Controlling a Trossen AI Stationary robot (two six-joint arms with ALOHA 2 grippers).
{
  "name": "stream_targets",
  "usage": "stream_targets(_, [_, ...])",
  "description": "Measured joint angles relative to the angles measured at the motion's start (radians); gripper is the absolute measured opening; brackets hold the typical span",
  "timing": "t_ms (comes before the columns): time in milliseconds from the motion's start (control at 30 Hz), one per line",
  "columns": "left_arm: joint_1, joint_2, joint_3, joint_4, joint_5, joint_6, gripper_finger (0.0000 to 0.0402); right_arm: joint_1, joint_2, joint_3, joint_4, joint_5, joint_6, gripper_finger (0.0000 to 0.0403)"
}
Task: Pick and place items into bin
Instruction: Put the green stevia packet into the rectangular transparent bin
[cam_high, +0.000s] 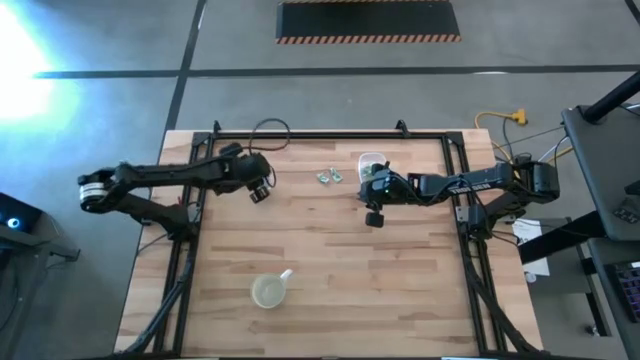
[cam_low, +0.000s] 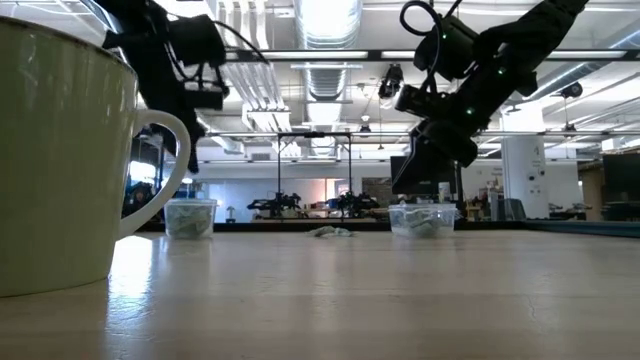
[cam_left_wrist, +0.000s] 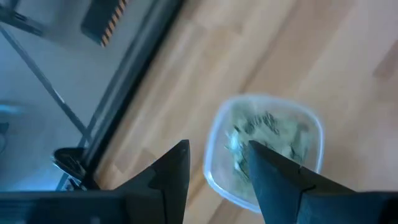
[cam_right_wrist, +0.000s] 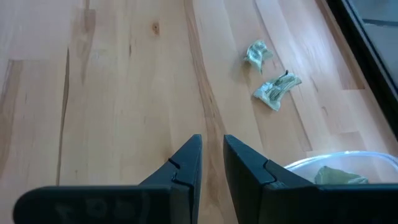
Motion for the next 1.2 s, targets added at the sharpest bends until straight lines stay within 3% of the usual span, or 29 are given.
stream_targets(300, [-0.038, -0.26, -0.076, 0.138, 0.011, -0.091, 0.0143, 0.0, 0.0, -0.002, 0.04, -0.003, 0.001, 0.0057])
stream_targets(433, [-0.114, -0.384, -0.205, 0.338, 0.096, -0.089, 0.0143, 0.001, 0.0, -0.016, 0.071, -0.011, 0.03, 0.0057])
stream_targets(667, [-0.202, -0.535, -0.446, 0.685, 0.221, 0.054, 0.0143, 0.001, 0.0, -0.053, 0.227, -0.011, 0.035, 0.0057])
stream_targets(767, [-0.204, -0.566, -0.491, 0.762, 0.22, 0.101, 0.0143, 0.001, 0.0, -0.053, 0.292, -0.011, 0.034, 0.0057])
stream_targets(1000, [-0.204, -0.589, -0.494, 0.769, 0.22, 0.108, 0.0143, 0.001, 0.0, -0.039, 0.428, -0.011, -0.016, 0.0057])
stream_targets(1200, [-0.204, -0.56, -0.495, 0.779, 0.22, 0.11, 0.0143, -0.002, 0.01, 0.012, 0.43, -0.011, -0.018, 0.0057])
